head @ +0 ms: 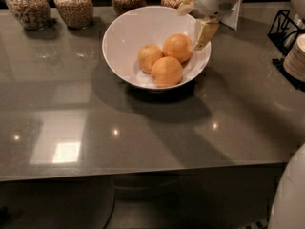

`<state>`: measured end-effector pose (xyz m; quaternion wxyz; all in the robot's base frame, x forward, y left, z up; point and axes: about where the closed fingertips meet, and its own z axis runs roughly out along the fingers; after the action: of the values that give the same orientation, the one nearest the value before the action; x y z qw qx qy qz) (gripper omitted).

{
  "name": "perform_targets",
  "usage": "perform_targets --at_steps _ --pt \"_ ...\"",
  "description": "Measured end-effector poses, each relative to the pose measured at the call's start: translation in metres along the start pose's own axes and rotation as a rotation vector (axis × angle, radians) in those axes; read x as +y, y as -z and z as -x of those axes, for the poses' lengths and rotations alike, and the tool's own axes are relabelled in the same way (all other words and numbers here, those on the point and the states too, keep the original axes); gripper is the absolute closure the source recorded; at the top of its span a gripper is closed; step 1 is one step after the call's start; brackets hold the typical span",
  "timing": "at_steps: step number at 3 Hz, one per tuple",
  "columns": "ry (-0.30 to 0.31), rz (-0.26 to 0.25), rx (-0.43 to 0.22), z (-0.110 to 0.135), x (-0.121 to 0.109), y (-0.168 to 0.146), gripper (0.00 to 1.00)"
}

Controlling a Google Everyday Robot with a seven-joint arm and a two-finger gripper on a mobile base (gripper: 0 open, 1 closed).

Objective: Pick orange from white bowl

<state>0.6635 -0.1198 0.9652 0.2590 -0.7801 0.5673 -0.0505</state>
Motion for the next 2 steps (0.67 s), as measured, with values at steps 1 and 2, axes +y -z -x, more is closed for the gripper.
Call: perform_targets --at_steps 1,2 --pt "-0.023 0.039 -0.018 -0.01 0.003 -0.018 0.3" --pt "-0.035 0.072 -0.03 -0.017 0.004 -0.034 0.27"
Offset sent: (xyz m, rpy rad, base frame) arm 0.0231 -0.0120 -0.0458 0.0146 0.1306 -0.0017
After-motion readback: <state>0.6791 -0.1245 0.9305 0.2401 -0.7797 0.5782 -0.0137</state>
